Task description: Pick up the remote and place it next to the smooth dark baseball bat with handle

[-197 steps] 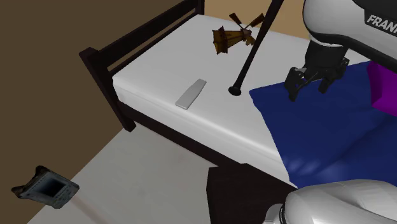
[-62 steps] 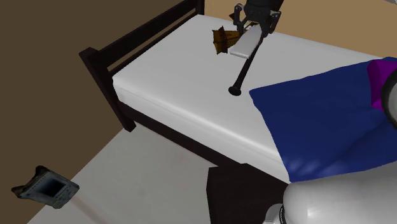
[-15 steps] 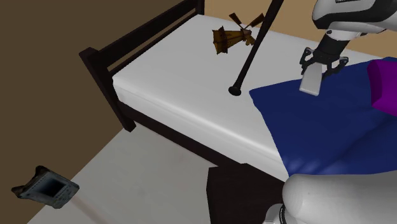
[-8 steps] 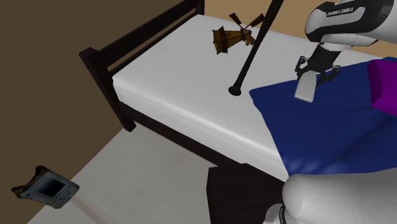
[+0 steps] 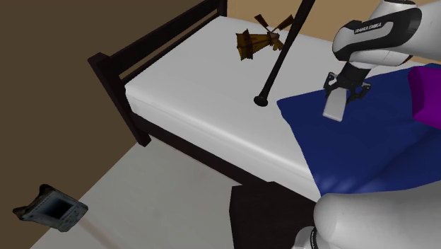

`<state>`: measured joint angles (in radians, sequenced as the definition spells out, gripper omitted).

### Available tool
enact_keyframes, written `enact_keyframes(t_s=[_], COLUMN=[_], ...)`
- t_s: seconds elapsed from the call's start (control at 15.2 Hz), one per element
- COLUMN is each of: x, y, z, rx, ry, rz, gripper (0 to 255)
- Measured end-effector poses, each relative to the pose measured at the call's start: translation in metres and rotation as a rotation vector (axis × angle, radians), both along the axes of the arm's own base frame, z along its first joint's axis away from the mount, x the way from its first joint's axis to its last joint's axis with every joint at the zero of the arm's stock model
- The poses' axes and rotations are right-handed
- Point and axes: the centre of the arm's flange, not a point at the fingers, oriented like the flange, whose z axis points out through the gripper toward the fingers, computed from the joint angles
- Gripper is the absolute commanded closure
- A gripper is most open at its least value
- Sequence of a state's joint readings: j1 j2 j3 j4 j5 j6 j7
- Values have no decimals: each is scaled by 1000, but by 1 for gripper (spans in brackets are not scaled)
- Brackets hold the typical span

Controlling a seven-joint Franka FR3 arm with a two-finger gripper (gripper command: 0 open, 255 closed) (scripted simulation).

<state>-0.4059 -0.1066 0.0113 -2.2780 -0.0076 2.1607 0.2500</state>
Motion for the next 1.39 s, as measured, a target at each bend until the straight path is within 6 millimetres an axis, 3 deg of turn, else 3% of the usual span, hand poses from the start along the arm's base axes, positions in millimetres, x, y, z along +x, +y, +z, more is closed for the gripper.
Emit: enact_keyframes(t_s=[0.66, 1.06, 1.12, 1.39], x=[-1, 0, 0, 0], y=[0, 1, 1, 1], z=[-52, -59, -59, -59], rx=[0, 0, 0, 0], ry=[0, 0, 0, -1], rz=[0, 0, 0, 0], gripper=[255, 255, 0, 0])
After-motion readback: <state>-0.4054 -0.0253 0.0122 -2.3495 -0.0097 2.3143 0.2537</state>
